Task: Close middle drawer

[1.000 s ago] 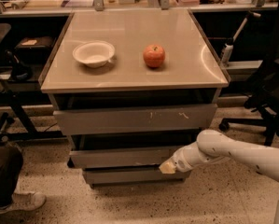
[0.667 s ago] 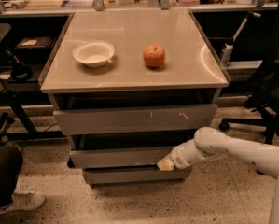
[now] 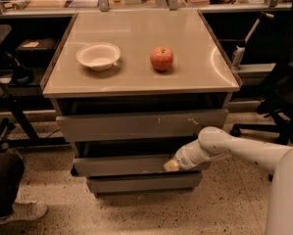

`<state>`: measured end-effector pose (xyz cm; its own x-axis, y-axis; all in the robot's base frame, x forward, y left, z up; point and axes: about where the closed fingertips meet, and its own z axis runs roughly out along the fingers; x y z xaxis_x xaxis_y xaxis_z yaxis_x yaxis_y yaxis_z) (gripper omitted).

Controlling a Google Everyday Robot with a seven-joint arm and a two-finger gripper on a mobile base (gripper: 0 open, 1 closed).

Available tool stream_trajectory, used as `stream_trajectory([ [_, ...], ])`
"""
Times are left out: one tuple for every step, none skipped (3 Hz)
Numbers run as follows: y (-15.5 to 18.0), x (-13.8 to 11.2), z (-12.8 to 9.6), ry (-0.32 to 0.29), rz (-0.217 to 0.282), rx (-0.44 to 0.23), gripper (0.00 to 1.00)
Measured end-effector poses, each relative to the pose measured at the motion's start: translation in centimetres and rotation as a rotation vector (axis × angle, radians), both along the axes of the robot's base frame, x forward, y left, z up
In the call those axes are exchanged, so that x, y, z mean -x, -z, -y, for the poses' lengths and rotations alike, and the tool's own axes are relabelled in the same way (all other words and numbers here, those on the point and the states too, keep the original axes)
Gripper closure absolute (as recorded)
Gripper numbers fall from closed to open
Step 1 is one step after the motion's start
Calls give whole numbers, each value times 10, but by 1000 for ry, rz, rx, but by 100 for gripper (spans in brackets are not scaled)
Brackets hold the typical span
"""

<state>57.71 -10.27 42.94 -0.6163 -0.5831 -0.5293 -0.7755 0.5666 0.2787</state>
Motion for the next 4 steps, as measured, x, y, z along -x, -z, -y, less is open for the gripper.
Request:
stream_trajectory([
  [0, -2, 0, 0, 1, 1, 84],
  [0, -2, 0, 0, 1, 1, 61],
  [0, -2, 0, 0, 1, 1, 37],
  [0, -2, 0, 0, 1, 1, 14],
])
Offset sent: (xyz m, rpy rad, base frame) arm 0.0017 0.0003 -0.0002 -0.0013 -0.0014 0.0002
